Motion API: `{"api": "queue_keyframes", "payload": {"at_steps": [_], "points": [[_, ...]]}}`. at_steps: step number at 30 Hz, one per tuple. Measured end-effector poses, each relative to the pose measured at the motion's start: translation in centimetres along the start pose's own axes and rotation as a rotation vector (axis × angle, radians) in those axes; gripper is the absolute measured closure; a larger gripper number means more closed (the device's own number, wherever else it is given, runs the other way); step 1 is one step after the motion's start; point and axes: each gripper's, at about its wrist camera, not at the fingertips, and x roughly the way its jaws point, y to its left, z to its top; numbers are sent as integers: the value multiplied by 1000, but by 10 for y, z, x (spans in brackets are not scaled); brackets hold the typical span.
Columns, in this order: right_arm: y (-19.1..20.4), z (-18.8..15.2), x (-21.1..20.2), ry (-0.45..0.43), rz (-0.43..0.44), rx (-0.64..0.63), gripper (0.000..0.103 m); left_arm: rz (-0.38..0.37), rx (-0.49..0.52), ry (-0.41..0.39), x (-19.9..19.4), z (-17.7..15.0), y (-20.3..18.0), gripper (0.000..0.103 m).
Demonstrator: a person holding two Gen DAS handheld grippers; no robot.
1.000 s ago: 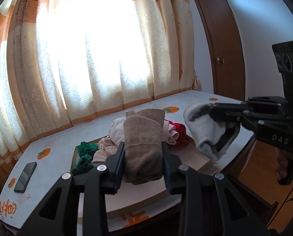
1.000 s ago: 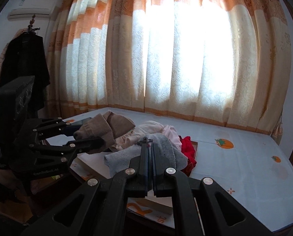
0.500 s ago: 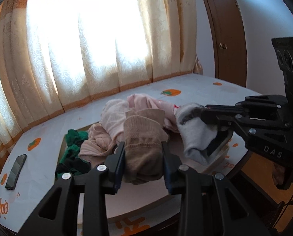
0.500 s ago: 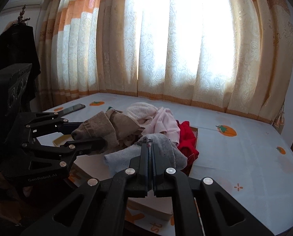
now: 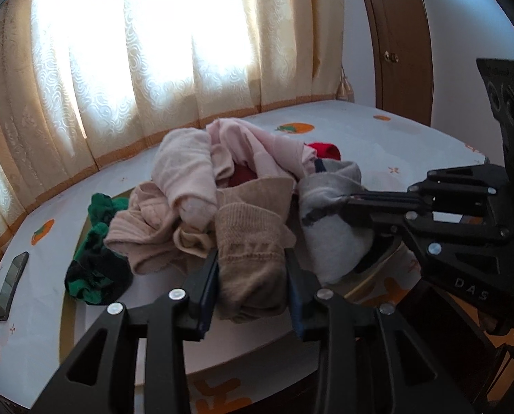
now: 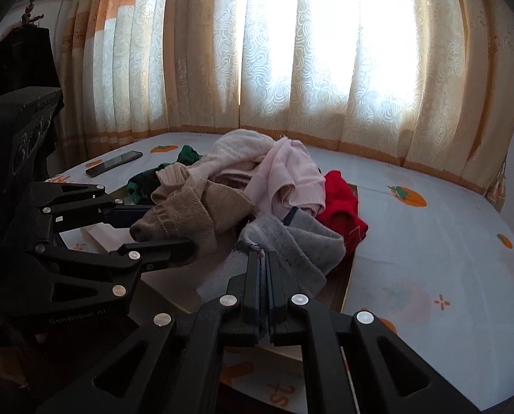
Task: Take underwear out of drawer
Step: 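Open both tools to release the socks in the tray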
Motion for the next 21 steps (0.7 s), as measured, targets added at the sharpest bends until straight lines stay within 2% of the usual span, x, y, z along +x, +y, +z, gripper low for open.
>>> {"api": "queue_keyframes", "payload": {"at_steps": [16, 21], "points": [[-6, -6, 4, 45, -1, 41, 98, -7, -11, -5, -5, -4, -2, 60], [-5, -6, 2, 54, -12, 45, 97, 0, -10, -17, -10, -3, -2, 46]]}}
